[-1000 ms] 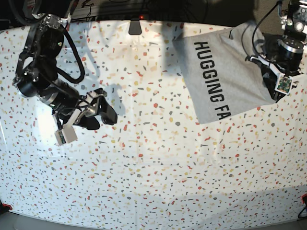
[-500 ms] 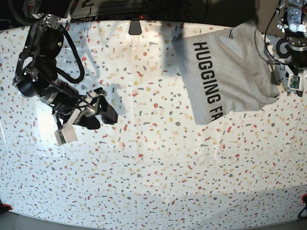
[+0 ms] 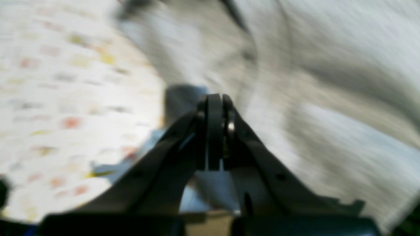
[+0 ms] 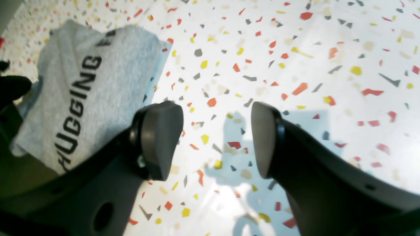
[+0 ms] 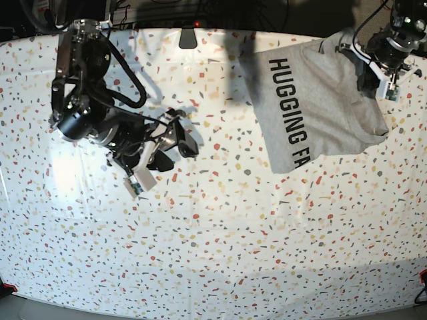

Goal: Fold the T-shirt properly
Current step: 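Grasp the folded shirt's corners with both grippers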

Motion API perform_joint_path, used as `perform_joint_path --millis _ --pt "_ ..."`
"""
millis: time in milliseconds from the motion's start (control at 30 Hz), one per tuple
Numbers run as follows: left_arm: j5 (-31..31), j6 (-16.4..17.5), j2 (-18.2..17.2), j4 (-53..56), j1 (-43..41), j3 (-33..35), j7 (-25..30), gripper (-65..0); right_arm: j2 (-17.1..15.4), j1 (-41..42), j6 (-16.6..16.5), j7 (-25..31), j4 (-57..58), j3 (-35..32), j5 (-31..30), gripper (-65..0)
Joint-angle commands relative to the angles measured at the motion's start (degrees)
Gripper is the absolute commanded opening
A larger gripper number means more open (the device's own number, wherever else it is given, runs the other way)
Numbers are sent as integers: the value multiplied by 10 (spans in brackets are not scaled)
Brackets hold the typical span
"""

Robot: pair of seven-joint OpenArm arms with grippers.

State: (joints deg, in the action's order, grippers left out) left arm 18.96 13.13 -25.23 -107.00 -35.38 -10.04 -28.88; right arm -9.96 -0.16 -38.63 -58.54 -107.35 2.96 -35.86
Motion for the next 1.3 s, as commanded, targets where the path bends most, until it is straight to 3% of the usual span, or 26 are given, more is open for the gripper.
perform_joint_path --millis 0,167,400,467,600,667,867,1000,1167,1267 --pt "7 4 -5 -9 0 -4 -1 -650 -2 10 -1 16 -9 -9 -3 -284" --pt "4 4 19 23 5 -3 -9 -650 -2 10 0 15 -10 -31 -2 -284" --pt "-97 6 49 166 97 -3 44 -650 -2 9 1 0 -10 -30 -1 -284" --pt "-118 29 55 206 135 -3 59 -650 -2 9 1 -1 -10 -30 -2 -284" --pt "-124 121 78 263 210 3 74 -650 -2 9 1 -1 -10 -30 -1 -284" --pt "-154 140 98 282 244 20 90 -650 -2 9 1 -5 -10 -30 -1 -284" --pt "-209 140 139 318 327 145 103 -650 -2 9 1 -11 -10 -30 0 -284" --pt "-208 93 148 316 381 200 104 -650 -2 7 1 -10 -10 -30 22 -284" --pt "-165 79 137 275 425 202 72 -650 -2 6 1 -1 -9 -26 34 -284" --pt "-94 79 113 218 431 202 28 -650 -2 6 1 36 -9 -22 59 -284"
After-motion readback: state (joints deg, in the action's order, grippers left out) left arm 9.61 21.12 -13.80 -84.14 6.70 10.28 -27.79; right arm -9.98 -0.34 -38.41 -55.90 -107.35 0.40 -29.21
